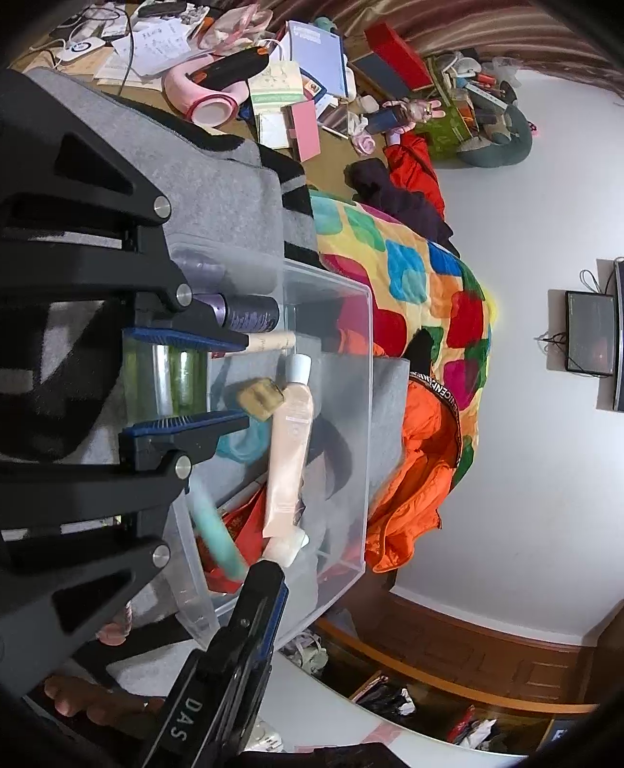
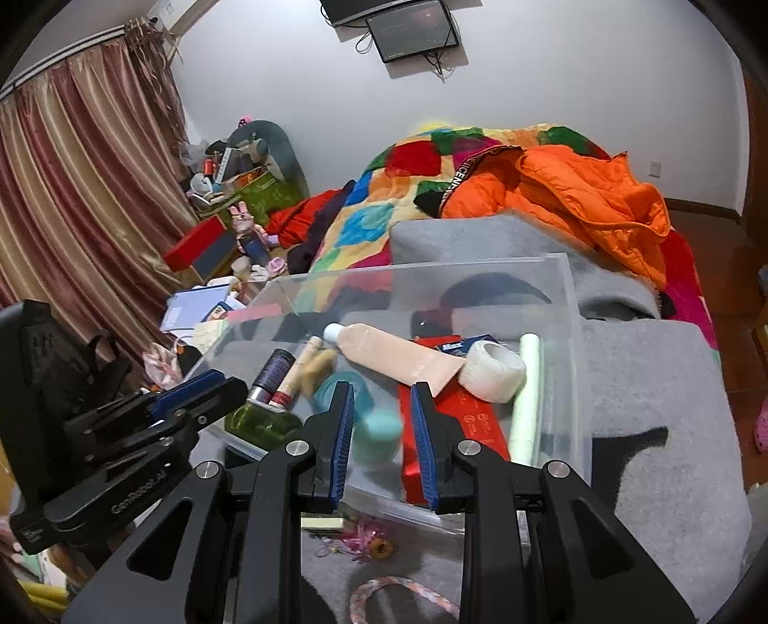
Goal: Organize objects
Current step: 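Open the left tool to drop the block while the right tool releases the mint tube inside, then move the left tool to the gold square case while the right tool moves to the braided bracelet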
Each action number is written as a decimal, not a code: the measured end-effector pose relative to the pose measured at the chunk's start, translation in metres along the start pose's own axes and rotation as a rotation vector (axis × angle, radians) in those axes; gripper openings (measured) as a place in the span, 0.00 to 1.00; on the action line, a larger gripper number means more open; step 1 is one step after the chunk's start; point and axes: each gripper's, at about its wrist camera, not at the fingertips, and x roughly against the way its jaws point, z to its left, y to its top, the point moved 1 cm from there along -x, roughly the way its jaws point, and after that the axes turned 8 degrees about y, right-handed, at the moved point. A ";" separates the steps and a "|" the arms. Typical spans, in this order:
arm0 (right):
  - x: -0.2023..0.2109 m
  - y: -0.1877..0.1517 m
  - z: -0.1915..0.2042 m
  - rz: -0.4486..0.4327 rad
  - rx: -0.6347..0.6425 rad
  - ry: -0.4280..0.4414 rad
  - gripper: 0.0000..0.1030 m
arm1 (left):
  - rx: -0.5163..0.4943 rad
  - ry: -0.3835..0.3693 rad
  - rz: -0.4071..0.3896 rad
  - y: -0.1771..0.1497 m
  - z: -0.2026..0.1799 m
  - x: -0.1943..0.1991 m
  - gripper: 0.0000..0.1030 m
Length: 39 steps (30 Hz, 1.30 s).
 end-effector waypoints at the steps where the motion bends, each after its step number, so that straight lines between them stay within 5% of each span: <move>1: 0.000 0.000 0.000 0.001 -0.001 0.000 0.22 | -0.002 -0.003 0.000 0.000 -0.001 0.001 0.29; 8: 0.013 -0.001 0.004 -0.011 0.037 -0.042 0.47 | -0.009 -0.009 -0.031 -0.002 -0.004 0.017 0.50; 12: 0.026 -0.006 0.007 -0.030 0.062 -0.078 0.52 | -0.020 -0.009 -0.067 -0.006 -0.008 0.033 0.60; 24: 0.060 -0.034 0.009 -0.031 0.118 -0.178 0.57 | -0.039 -0.057 -0.013 -0.032 -0.023 0.040 0.67; 39: 0.051 -0.088 -0.012 0.118 0.013 -0.109 0.66 | -0.049 -0.097 0.171 -0.053 -0.047 -0.017 0.67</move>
